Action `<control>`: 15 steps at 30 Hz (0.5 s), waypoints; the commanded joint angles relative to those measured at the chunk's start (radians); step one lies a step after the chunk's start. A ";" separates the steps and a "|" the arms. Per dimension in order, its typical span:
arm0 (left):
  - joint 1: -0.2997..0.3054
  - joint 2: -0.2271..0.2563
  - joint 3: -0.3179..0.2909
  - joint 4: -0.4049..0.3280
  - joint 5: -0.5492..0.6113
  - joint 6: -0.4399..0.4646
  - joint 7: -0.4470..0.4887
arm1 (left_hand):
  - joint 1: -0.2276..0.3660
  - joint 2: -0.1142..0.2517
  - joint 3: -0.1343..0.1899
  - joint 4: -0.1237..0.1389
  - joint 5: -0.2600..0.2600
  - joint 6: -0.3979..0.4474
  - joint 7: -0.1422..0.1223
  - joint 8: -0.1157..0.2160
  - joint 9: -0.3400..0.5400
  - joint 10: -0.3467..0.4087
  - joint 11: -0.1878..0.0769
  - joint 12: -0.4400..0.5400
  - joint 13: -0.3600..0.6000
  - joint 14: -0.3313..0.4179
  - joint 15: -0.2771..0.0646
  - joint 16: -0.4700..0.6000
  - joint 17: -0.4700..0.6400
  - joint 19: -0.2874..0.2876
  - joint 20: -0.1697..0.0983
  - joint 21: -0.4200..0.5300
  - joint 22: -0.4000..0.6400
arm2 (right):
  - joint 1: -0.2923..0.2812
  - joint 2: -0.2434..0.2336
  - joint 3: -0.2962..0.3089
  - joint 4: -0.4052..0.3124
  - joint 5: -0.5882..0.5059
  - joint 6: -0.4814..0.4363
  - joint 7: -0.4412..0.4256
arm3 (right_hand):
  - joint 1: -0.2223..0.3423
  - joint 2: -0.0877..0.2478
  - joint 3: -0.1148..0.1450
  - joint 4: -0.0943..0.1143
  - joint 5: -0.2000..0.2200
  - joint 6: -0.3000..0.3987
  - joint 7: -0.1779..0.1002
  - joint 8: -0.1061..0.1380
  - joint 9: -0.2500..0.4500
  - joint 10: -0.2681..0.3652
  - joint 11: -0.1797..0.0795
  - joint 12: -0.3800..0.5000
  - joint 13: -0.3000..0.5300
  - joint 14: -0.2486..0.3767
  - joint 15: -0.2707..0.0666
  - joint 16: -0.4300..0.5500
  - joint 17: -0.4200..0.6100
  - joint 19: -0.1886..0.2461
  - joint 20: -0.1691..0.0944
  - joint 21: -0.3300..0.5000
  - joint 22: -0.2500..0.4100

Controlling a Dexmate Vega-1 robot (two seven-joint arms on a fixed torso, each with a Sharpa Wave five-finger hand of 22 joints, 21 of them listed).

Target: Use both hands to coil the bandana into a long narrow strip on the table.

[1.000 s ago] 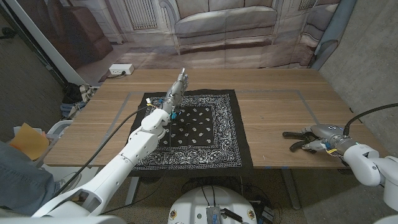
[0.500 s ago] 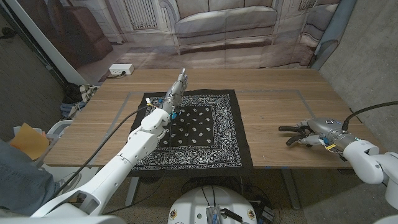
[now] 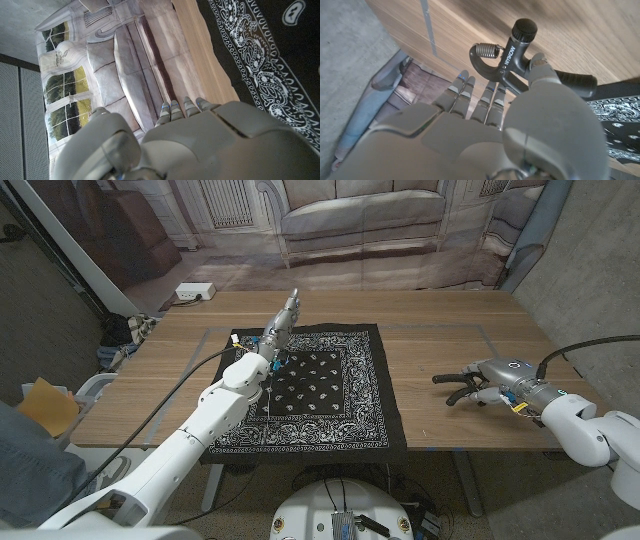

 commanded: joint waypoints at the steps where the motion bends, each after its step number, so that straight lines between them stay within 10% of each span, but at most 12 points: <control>1: 0.012 0.042 -0.022 -0.012 -0.023 -0.031 -0.060 | 0.002 0.008 -0.007 0.003 -0.001 0.002 0.001 0.000 0.003 0.008 0.000 0.001 0.003 -0.001 0.001 0.000 0.002 -0.006 0.004 0.001 0.001 | 0.147 -0.061 -0.182 -0.067 -0.049 -0.023 -0.033 | 0.019 0.024 -0.001 0.001 0.005 0.083 -0.073 0.003 0.006 0.017 0.001 0.002 0.004 0.015 -0.058 0.000 0.004 -0.004 -0.028 -0.002 0.005; 15: 0.003 0.066 -0.036 0.029 -0.064 -0.059 -0.157 | 0.005 0.011 -0.008 0.002 -0.002 0.004 0.002 0.000 0.003 0.009 0.001 0.001 0.003 -0.001 0.002 0.000 0.002 -0.006 0.005 0.001 0.001 | 0.437 -0.096 -0.492 -0.138 -0.114 -0.041 -0.037 | 0.019 0.026 -0.006 0.003 0.004 0.090 -0.073 -0.001 0.006 0.023 -0.002 0.000 0.004 0.019 -0.061 -0.001 0.005 -0.002 -0.030 -0.004 0.005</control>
